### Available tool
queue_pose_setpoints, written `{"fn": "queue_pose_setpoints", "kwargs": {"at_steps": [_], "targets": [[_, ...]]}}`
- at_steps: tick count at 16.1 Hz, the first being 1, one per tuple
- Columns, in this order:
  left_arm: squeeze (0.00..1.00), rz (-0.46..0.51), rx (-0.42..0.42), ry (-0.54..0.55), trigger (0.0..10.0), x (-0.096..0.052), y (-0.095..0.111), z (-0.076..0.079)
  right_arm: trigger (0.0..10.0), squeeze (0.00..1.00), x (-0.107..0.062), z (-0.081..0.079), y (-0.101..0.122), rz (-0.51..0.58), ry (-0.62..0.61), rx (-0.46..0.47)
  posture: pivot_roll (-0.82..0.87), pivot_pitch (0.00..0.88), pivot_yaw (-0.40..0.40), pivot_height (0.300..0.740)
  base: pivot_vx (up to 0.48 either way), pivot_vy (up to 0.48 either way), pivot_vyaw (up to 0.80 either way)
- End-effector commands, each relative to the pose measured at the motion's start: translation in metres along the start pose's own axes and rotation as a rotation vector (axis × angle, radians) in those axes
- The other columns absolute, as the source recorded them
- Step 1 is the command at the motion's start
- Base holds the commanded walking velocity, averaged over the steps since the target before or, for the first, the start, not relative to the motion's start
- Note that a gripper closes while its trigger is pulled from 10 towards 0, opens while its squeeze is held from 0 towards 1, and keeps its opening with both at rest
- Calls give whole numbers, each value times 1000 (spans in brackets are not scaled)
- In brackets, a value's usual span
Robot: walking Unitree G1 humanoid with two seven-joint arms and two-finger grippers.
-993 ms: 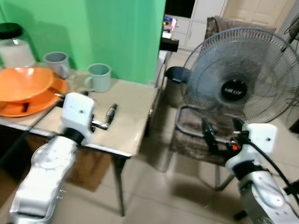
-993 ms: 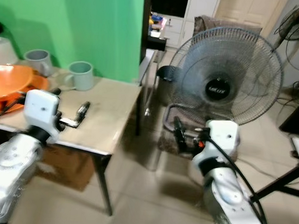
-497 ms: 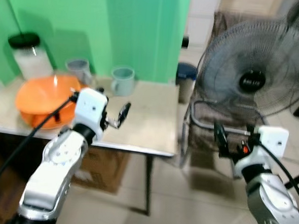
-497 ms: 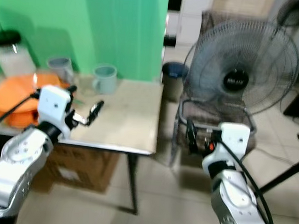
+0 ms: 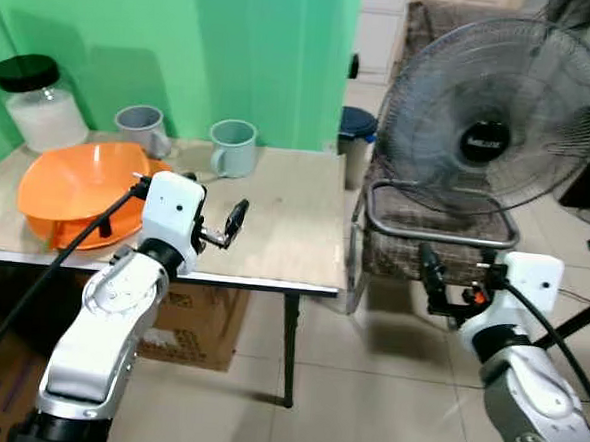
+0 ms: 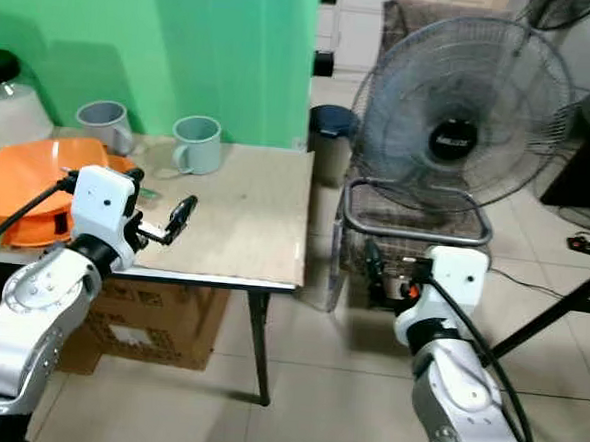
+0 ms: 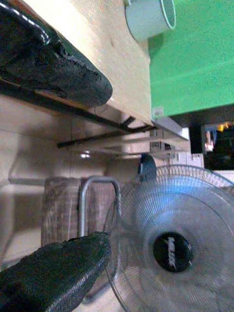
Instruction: Setting the table
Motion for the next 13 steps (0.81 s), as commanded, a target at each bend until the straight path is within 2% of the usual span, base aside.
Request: {"fn": "queue_pose_setpoints", "kwargs": {"at_steps": [1,4,13], "targets": [[0,7,-2,24,10000,0,3,-9,10000,0,1,-7,4,9,31,1,63,0,17,740,0,0,0],[0,7,-12,36,10000,0,4,-14,10000,0,2,-7,3,7,33,2,67,0,15,740,0,0,0],[0,0,-38,22,10000,-2,2,-15,10000,0,0,-10,-1,-2,47,4,62,0,27,740,269,0,0]]}}
Point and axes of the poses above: a point about 5 cm out from each wrist's last joint towards the gripper, its own x axis pointing out of the wrist towards the gripper, its own y axis along the axis of the wrist's last joint, z = x × y, the point moved 5 cm from there along x, pointing out of the wrist towards the gripper, and after that the axes turned 6 degrees about -x, right-handed, at the moved point
